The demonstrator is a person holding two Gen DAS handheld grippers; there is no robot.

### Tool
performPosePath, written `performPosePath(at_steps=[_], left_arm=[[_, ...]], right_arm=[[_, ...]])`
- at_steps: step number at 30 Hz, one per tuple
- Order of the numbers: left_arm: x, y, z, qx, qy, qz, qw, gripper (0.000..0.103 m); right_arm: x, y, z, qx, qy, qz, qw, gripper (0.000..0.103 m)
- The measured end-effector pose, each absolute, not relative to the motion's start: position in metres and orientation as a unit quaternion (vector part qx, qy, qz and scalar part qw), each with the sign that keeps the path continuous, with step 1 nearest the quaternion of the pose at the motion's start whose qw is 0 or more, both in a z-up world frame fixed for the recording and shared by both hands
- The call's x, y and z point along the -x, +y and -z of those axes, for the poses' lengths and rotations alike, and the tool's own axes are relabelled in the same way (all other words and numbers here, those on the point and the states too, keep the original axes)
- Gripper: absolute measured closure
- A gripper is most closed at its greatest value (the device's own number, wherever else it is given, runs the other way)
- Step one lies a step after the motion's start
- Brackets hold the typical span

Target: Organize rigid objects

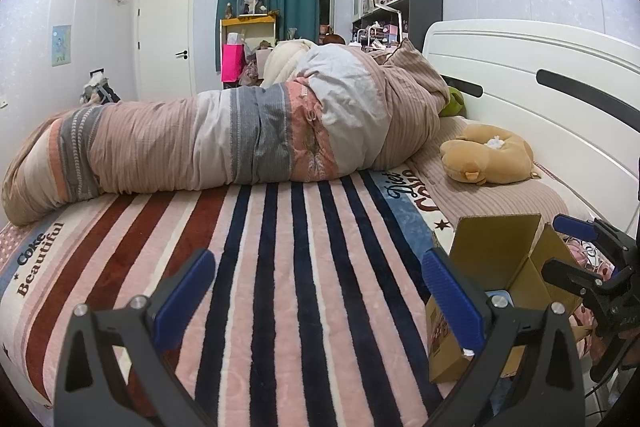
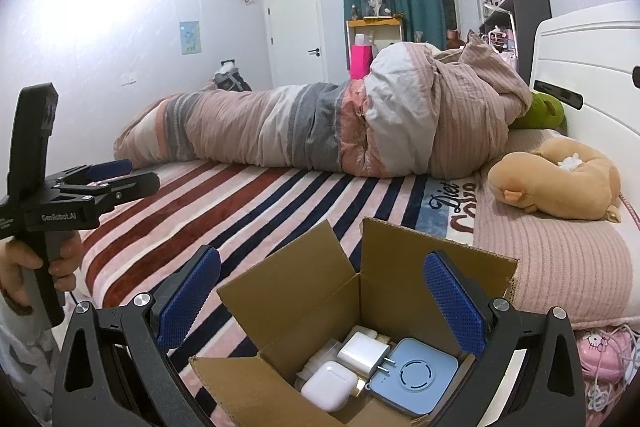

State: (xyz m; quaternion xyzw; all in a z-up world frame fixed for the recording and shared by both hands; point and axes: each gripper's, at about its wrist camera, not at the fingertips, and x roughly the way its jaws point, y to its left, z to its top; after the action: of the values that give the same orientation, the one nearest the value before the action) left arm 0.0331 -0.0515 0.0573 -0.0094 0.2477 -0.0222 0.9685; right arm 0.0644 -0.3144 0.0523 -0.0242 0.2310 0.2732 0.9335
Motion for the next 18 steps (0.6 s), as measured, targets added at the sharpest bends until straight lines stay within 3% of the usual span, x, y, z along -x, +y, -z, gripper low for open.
performPosePath(at_steps=[18], left_arm=[[-0.0298, -0.0473, -0.0580, 0.013, 0.245, 0.018, 0.969, 0.000]], right_arm=[[-0.0638, -0.3118, -0.0532, 0.026, 0.234, -0.271, 0.933, 0.001]])
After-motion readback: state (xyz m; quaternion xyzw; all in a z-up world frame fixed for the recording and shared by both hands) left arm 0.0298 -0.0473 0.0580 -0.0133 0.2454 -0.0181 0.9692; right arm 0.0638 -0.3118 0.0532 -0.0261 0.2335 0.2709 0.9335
